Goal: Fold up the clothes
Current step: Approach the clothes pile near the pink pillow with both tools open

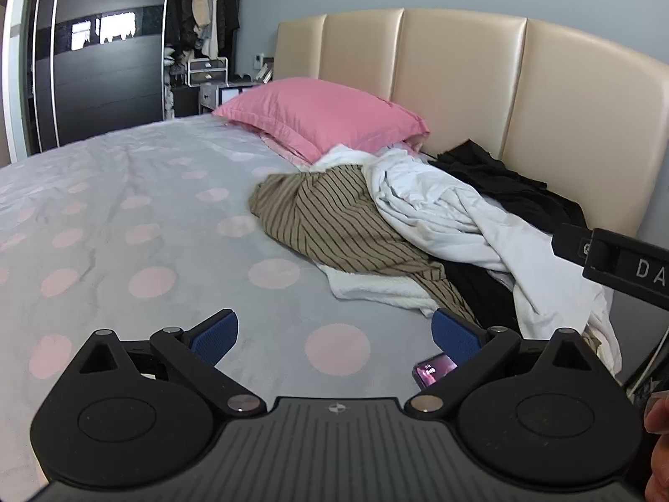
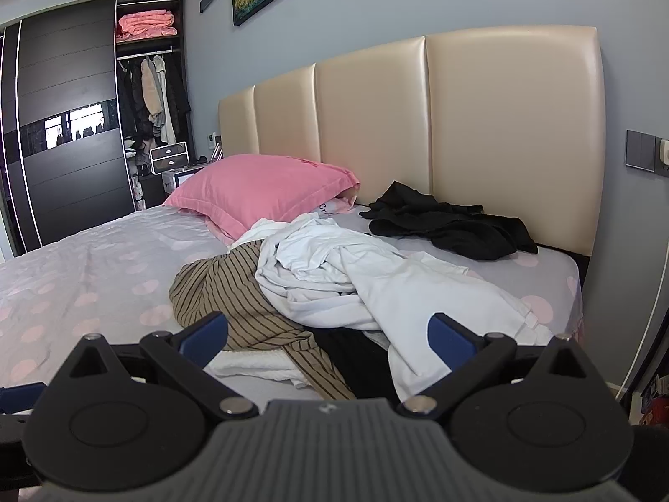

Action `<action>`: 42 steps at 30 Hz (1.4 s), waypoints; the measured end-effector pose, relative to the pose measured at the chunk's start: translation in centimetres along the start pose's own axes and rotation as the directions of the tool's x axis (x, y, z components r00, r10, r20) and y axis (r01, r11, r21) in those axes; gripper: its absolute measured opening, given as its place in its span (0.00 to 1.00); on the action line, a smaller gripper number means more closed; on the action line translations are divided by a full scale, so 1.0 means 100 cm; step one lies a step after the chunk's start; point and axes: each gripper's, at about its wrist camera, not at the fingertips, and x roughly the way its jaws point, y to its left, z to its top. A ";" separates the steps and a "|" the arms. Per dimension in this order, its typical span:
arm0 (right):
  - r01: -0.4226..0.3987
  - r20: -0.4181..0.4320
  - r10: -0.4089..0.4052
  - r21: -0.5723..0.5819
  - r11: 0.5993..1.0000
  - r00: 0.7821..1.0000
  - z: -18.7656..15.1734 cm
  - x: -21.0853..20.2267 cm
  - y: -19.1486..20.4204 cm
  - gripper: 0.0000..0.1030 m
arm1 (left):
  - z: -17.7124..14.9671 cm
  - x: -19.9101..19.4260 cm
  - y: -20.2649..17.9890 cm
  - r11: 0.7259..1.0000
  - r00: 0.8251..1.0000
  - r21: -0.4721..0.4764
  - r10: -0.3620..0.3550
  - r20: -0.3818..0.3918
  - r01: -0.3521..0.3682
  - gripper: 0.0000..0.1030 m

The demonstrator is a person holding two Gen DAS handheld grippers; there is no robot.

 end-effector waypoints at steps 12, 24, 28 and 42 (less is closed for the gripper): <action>-0.009 0.001 0.009 0.007 1.000 1.000 0.004 0.000 0.000 0.99 | 0.001 0.001 -0.009 0.999 0.997 0.026 0.024 -0.071 -0.023 0.97; -0.019 0.012 0.019 0.026 0.999 1.000 -0.002 -0.001 -0.004 0.99 | 0.000 0.001 -0.004 0.999 0.995 -0.035 0.020 -0.101 -0.023 0.94; -0.020 0.016 0.020 0.025 0.999 1.000 -0.002 -0.003 -0.003 0.99 | -0.001 0.002 -0.004 0.999 0.994 -0.041 0.022 -0.108 -0.027 0.93; -0.014 0.022 0.013 0.016 1.000 1.000 -0.002 -0.003 -0.005 0.99 | -0.001 -0.002 -0.001 0.998 0.996 -0.057 -0.003 -0.090 -0.002 0.61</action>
